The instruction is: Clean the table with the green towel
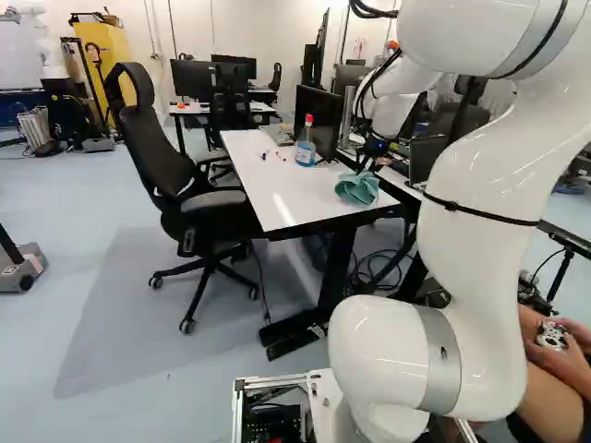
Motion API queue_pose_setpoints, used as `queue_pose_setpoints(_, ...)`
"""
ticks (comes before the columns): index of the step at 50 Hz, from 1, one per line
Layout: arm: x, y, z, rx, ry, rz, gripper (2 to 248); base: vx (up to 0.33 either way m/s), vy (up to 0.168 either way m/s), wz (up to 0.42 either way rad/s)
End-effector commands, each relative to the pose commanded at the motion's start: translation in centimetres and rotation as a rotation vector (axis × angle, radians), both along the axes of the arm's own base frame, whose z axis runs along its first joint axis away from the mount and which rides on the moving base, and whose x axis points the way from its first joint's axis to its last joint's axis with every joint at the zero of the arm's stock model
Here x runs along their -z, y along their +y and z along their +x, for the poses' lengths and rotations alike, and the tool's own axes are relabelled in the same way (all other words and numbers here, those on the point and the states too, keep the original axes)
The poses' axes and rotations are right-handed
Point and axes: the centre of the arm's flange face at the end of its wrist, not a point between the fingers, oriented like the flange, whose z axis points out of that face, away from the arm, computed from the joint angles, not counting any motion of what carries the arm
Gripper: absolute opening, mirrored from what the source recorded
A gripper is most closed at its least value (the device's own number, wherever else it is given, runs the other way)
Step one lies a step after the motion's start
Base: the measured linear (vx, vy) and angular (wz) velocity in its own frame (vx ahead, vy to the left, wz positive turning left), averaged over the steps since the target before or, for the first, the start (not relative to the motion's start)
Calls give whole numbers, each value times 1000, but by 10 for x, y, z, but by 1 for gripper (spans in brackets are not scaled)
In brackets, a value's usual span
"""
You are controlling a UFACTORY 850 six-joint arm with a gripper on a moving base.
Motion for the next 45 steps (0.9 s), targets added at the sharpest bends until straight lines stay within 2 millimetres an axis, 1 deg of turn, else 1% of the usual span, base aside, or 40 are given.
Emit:
queue_pose_setpoints(11,0,-20,5,29,-5,-2,51,0,0,0)
queue_pose_setpoints(27,2,-45,24,56,-19,-7,51,0,0,0)
queue_pose_setpoints(43,2,-46,26,57,-19,-7,51,0,0,0)
queue_pose_setpoints(44,2,-46,26,57,-19,-7,63,0,0,0)
queue_pose_setpoints(45,2,-46,26,57,-19,-7,63,0,0,0)
